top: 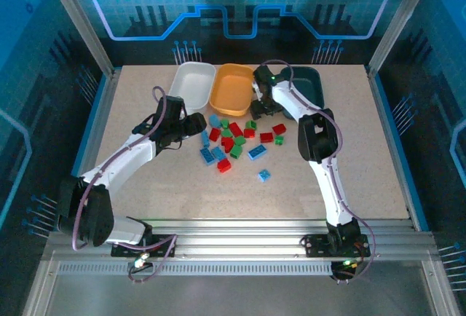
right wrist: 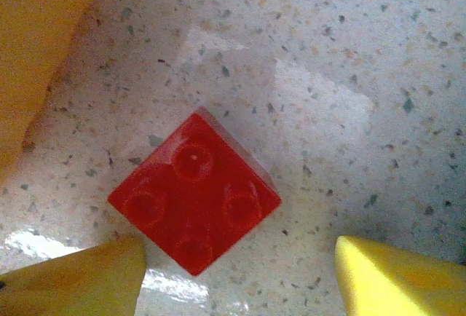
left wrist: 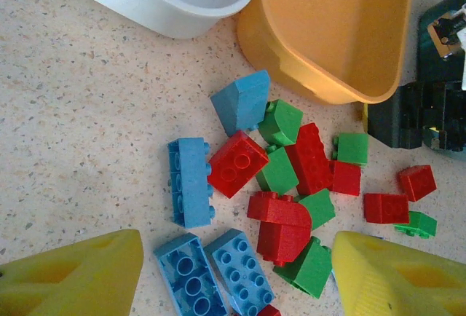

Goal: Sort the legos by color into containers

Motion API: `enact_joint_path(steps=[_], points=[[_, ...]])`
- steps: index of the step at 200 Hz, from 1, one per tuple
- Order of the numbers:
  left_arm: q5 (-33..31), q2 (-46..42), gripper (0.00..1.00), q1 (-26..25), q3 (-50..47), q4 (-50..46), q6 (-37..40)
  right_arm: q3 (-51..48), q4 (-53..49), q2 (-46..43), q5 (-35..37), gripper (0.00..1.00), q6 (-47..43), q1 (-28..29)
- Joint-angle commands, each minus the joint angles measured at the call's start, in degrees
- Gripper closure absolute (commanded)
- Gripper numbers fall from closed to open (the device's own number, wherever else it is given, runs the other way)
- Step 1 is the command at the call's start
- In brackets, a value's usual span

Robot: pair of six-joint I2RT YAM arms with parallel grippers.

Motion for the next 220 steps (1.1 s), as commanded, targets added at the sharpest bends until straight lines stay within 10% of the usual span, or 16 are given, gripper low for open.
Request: enact_joint_path(steps=[1, 220], points=[[1.2, -1.0, 0.30, 0.6, -0.4, 0.4, 0.0, 4.4, -0.6, 3.4, 0.5, 0.30, 0.2, 0.3], [0.9, 0.4, 0.30, 0.5, 0.6, -0.2, 1.1, -0.6, 8.2, 2.4, 0.5, 0.59, -4.3, 0.1]])
